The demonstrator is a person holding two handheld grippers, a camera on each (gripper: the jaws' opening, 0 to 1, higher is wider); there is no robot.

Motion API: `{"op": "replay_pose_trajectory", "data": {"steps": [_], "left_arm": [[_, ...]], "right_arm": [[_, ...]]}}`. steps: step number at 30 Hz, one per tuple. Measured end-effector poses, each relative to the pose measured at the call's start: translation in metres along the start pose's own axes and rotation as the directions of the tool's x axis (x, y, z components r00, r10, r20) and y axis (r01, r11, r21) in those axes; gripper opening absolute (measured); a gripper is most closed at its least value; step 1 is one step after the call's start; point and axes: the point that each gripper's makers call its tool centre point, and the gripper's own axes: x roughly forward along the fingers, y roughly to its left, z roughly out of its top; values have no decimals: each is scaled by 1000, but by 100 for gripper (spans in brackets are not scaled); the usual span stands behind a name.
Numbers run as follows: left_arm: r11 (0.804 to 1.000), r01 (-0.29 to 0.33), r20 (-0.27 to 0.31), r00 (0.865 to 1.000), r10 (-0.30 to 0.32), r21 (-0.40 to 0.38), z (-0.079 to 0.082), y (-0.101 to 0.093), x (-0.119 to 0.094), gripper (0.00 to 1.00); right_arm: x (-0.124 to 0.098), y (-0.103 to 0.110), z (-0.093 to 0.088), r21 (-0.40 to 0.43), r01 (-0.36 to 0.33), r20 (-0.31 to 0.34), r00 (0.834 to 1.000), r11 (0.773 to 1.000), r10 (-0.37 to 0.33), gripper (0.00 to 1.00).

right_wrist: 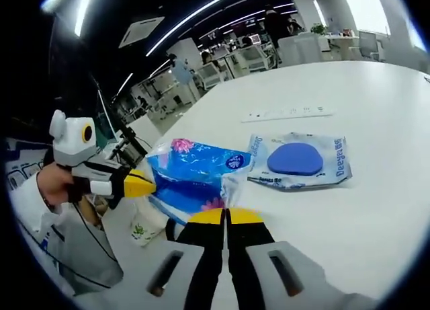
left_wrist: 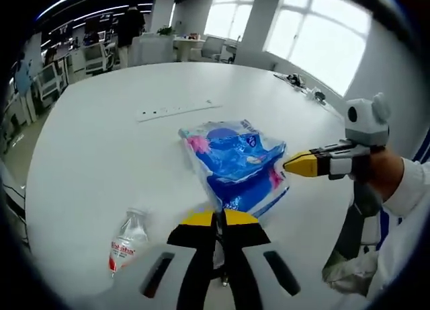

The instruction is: Arrange the tabletop items into an orderly group along one side of the table until the central work area is clear of visible clutter.

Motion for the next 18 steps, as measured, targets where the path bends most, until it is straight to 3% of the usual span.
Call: {"op": "replay_pose_trajectory", "data": {"steps": [18], "left_arm": [[998, 63, 93, 994, -64, 15, 50, -51, 1, 0]], "right_arm": [[-54, -27, 36, -30, 53, 105, 993, 998, -49, 0]]}}
